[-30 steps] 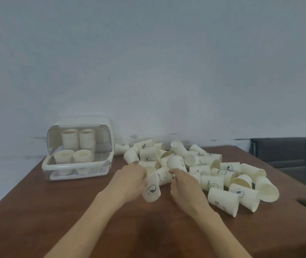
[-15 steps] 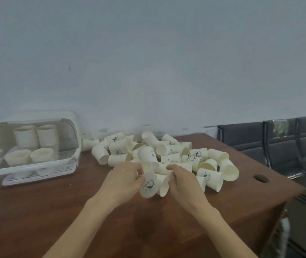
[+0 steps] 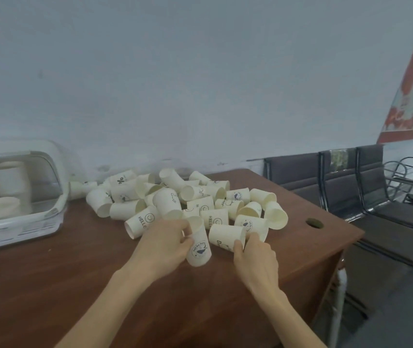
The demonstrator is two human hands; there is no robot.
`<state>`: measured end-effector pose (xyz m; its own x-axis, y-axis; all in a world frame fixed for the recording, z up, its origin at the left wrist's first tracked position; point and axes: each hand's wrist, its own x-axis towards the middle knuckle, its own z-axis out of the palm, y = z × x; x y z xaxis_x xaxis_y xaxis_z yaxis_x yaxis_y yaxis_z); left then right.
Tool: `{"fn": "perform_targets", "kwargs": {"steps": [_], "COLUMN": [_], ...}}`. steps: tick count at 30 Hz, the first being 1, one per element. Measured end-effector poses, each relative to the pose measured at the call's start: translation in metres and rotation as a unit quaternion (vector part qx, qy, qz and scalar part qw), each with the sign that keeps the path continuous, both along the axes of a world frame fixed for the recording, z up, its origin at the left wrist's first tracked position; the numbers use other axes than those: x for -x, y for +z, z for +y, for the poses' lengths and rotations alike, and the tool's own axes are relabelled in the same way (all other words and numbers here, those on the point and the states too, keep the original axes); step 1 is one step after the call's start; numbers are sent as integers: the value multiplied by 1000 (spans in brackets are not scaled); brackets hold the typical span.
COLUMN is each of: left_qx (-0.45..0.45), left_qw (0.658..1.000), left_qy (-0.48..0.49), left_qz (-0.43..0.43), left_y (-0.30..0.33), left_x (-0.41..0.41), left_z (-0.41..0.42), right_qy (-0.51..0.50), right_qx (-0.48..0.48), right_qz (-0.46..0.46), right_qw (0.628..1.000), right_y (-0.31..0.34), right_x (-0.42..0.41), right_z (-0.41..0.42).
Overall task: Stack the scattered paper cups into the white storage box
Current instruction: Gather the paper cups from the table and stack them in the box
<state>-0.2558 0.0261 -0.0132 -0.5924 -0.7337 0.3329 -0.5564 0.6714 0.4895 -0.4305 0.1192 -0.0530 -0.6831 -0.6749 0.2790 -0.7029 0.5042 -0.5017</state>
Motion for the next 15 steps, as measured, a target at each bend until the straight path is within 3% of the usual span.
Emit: {"fn": "perform_targets", "kwargs": {"steps": [15], "left_qx": [-11], "left_qw": [1000], "left_qy": [-7], "left_qz": [-12], "left_y": [-4], "left_x": [1], "left_z": [2], "right_qy": [-29], "right_qx": [3], "right_qz": [-82], "right_qw": [996], "right_y": [-15], "right_x": [-5], "right_z": [-25]}}
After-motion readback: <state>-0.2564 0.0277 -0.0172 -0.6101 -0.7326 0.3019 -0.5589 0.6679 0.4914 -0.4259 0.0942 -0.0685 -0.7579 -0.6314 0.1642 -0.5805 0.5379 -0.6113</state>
